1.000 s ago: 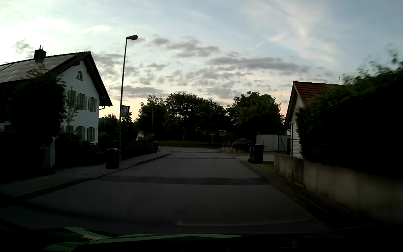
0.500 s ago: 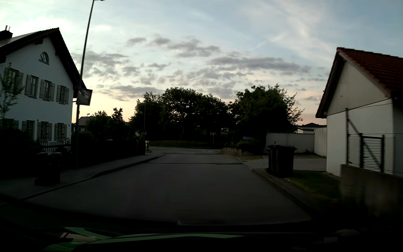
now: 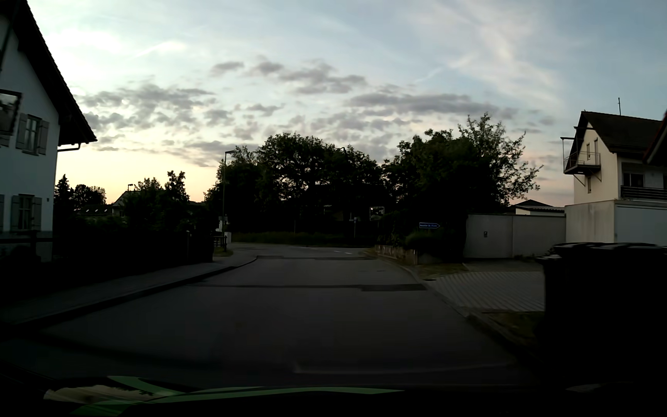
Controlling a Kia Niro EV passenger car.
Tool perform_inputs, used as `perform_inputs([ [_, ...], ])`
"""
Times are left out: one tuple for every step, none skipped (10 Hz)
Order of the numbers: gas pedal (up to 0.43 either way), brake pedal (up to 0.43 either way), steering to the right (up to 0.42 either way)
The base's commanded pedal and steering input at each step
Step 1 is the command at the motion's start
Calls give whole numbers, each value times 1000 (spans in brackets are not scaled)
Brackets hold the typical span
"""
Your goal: Follow the waypoints while adhering to traffic rules and regulations
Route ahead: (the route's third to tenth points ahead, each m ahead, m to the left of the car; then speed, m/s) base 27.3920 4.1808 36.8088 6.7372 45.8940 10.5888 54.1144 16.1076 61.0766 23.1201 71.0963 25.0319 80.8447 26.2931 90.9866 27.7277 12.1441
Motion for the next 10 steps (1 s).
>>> perform_inputs([
  [0, 79, -9],
  [0, 79, -10],
  [0, 79, -12],
  [0, 79, -13],
  [0, 79, -14],
  [0, 79, -14],
  [0, 85, -15],
  [0, 91, -17],
  [0, 91, -17],
  [0, 91, -19],
])
